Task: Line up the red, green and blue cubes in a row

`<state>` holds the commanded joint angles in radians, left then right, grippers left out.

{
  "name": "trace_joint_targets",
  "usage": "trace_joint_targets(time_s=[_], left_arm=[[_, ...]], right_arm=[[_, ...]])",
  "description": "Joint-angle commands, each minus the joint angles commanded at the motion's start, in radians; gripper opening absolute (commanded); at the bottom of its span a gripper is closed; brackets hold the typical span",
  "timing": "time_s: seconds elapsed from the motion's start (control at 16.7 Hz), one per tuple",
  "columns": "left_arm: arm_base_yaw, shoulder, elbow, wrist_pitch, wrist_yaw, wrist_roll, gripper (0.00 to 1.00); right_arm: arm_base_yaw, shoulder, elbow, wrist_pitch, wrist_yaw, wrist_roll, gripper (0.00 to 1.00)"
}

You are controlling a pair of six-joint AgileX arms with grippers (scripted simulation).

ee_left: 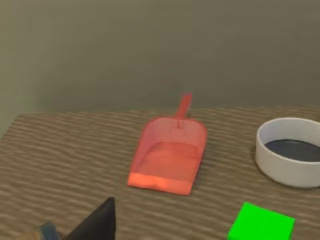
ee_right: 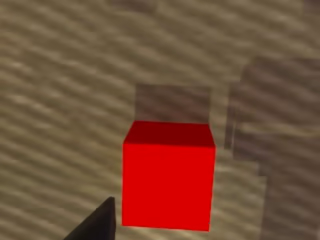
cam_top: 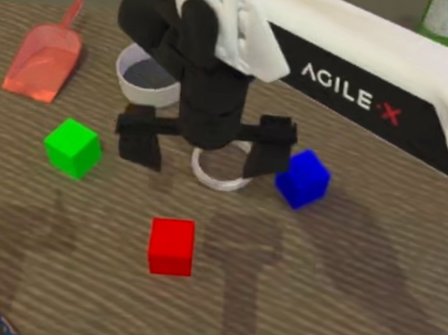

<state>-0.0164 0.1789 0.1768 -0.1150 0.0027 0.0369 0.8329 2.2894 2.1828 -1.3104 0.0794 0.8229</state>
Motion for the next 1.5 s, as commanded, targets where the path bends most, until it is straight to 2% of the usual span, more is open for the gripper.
trace_joint_targets(time_s=[0.18, 0.42, 0.72, 0.9, 1.14, 1.5], left_arm=[[-0.014, 0.210, 0.189, -0.118, 0.000, 0.038, 1.00], [-0.036, 0.599, 0.494, -0.314, -0.002, 0.102, 1.00], [-0.067, 1.123, 0.883, -0.581, -0.005, 0.188, 1.00], [-0.085, 1.401, 1.105, -0.735, -0.007, 0.237, 1.00], [-0.106, 1.710, 1.367, -0.904, -0.006, 0.290, 1.00], [-0.126, 2.003, 1.628, -1.055, -0.001, 0.341, 1.00]], right_arm=[[-0.088, -0.246, -0.201, 0.119, 0.042, -0.099, 1.00], [-0.239, -0.677, -0.572, 0.321, 0.083, -0.260, 1.00], [-0.450, -1.271, -1.132, 0.611, 0.093, -0.477, 1.00], [-0.566, -1.589, -1.456, 0.788, 0.074, -0.593, 1.00], [-0.691, -1.921, -1.813, 1.012, 0.022, -0.714, 1.00], [-0.807, -2.237, -2.137, 1.269, -0.063, -0.812, 1.00]])
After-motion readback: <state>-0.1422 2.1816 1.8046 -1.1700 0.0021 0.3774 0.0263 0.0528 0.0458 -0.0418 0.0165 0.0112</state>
